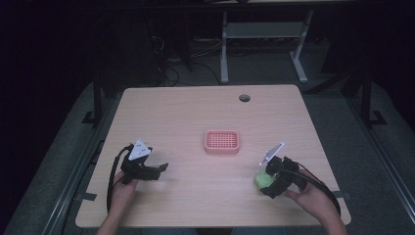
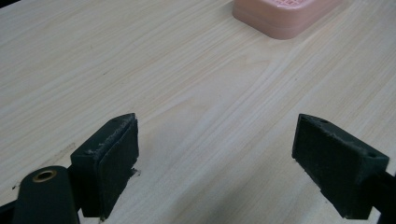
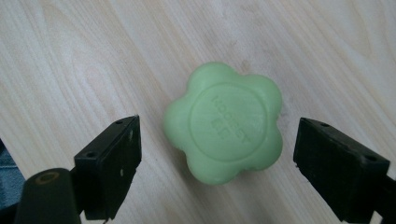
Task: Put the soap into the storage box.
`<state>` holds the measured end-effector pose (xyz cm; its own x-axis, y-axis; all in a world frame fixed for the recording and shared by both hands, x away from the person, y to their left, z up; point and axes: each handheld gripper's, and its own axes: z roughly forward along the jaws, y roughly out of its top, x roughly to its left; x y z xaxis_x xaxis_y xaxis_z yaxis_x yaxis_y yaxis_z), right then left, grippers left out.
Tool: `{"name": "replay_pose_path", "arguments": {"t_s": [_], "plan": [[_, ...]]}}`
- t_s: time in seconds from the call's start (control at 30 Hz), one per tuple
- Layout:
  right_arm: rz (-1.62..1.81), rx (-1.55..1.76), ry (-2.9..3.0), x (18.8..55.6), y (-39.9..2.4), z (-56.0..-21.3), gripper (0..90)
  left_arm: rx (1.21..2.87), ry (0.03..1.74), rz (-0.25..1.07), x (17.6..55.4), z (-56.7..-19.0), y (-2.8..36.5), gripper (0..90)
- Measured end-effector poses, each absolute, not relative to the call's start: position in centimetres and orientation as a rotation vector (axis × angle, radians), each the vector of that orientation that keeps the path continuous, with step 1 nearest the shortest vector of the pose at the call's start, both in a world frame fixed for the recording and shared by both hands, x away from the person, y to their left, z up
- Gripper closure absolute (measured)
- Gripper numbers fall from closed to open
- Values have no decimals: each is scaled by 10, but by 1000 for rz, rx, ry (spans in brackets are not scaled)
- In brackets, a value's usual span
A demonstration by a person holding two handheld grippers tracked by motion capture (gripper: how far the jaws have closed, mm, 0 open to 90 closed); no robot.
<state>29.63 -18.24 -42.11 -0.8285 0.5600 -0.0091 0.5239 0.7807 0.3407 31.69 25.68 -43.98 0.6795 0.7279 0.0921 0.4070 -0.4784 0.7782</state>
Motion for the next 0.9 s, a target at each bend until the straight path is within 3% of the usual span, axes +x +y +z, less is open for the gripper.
{"name": "replay_pose_path", "arguments": {"t_s": [0.9], "plan": [[355,860,2912,310,-165,-439,152,2126,869,537,317,-440,257,144]]}}
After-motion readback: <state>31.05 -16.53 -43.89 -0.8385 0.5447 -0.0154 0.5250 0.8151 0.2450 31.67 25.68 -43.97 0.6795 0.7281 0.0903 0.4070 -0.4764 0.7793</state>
